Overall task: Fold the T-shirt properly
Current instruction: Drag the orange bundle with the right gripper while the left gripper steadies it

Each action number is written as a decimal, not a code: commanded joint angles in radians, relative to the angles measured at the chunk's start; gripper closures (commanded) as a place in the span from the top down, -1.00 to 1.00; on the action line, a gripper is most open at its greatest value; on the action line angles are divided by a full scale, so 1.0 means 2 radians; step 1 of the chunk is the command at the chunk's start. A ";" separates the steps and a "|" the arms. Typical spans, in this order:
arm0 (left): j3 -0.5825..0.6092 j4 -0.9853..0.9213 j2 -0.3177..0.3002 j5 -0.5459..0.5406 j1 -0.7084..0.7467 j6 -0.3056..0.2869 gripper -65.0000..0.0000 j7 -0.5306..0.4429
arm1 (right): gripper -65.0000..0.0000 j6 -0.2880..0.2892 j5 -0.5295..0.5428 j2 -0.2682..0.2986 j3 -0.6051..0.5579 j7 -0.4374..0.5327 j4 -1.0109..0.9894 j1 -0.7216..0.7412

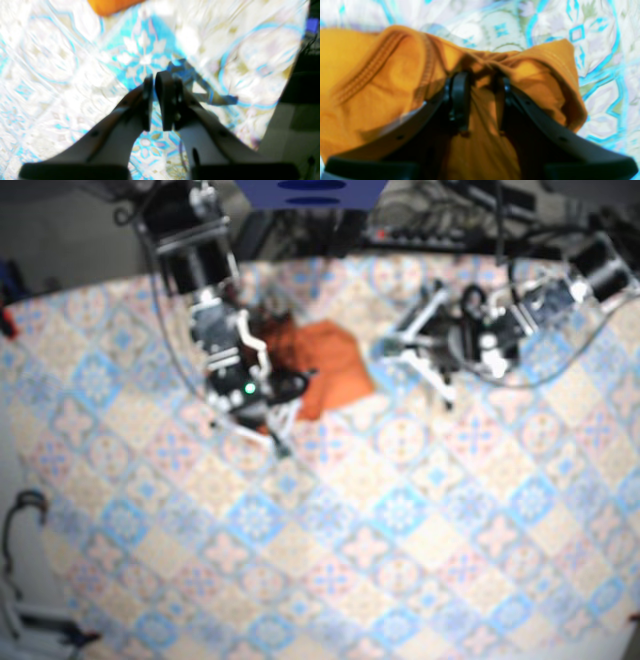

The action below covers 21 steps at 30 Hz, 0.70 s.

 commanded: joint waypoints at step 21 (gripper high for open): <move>-0.014 0.016 -0.004 0.005 -0.005 0.006 -0.77 -0.002 | -0.47 -0.055 -0.018 -0.049 0.292 0.014 -0.048 -0.001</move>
